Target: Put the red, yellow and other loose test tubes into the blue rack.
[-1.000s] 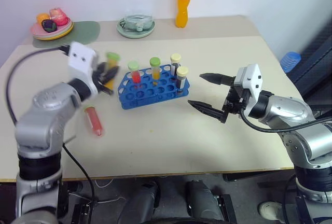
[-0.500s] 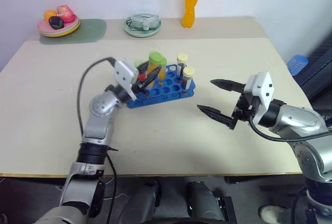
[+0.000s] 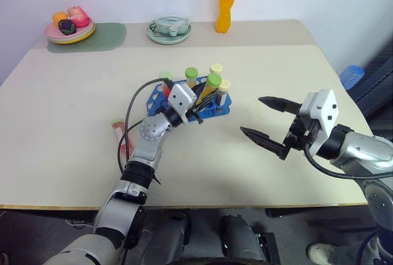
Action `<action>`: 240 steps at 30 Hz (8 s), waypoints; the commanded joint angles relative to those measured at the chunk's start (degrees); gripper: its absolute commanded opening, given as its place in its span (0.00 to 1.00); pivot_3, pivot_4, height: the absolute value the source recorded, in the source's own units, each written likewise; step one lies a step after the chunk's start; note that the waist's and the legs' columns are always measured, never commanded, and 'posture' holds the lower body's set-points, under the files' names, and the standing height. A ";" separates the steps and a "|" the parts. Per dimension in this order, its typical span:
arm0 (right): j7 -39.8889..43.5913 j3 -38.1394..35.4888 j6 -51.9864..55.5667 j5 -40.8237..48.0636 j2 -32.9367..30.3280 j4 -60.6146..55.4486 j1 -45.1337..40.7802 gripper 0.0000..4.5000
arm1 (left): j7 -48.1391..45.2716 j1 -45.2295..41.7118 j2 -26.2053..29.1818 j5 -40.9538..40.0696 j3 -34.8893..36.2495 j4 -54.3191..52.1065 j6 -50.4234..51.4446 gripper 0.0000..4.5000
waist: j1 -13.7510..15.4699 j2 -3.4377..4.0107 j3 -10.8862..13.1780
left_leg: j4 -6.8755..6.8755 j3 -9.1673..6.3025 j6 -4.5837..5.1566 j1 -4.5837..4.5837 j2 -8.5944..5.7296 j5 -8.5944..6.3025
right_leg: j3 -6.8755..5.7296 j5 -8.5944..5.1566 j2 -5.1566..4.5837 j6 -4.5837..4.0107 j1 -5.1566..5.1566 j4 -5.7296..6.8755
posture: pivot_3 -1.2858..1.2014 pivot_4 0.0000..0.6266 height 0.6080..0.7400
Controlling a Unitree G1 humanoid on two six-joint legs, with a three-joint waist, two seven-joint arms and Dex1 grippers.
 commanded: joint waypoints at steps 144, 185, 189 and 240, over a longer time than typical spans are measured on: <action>-1.24 -5.06 -10.60 -2.92 4.03 2.07 16.10 1.00 | -2.16 2.14 -0.46 -3.30 1.94 6.45 2.42 0.20 | -0.02 0.31 -0.78 | 0.01 0.03 0.07 0.17 0.00 -0.04 | 0.01 0.06 0.03 0.05 0.21 -0.07 | 0.52 0.24 1.00; 3.91 9.52 -15.62 -7.55 9.22 15.64 2.09 1.00 | 62.64 -5.65 6.54 -47.18 52.07 -50.34 109.46 0.99 | -0.08 0.12 -0.66 | 0.04 0.00 -0.20 0.13 0.01 0.11 | 0.03 0.06 0.17 0.05 0.09 0.03 | 0.52 0.24 1.00; 6.01 13.15 -17.76 -8.96 11.92 19.82 -0.01 1.00 | 71.68 2.32 16.33 -65.53 55.37 -45.08 117.34 0.99 | -0.68 0.10 -0.66 | -0.02 0.02 -0.42 0.17 0.04 0.23 | 0.04 0.05 0.23 0.04 0.01 0.17 | 0.52 0.24 1.00; 6.75 15.20 -20.96 -11.68 17.04 23.37 -0.36 1.00 | 123.99 -2.73 31.25 -107.78 17.59 -7.42 95.99 0.17 | 0.05 0.03 -0.60 | -0.17 0.40 -0.40 0.87 0.16 -0.26 | 0.24 0.04 0.16 -0.01 0.15 0.21 | 0.52 0.24 1.00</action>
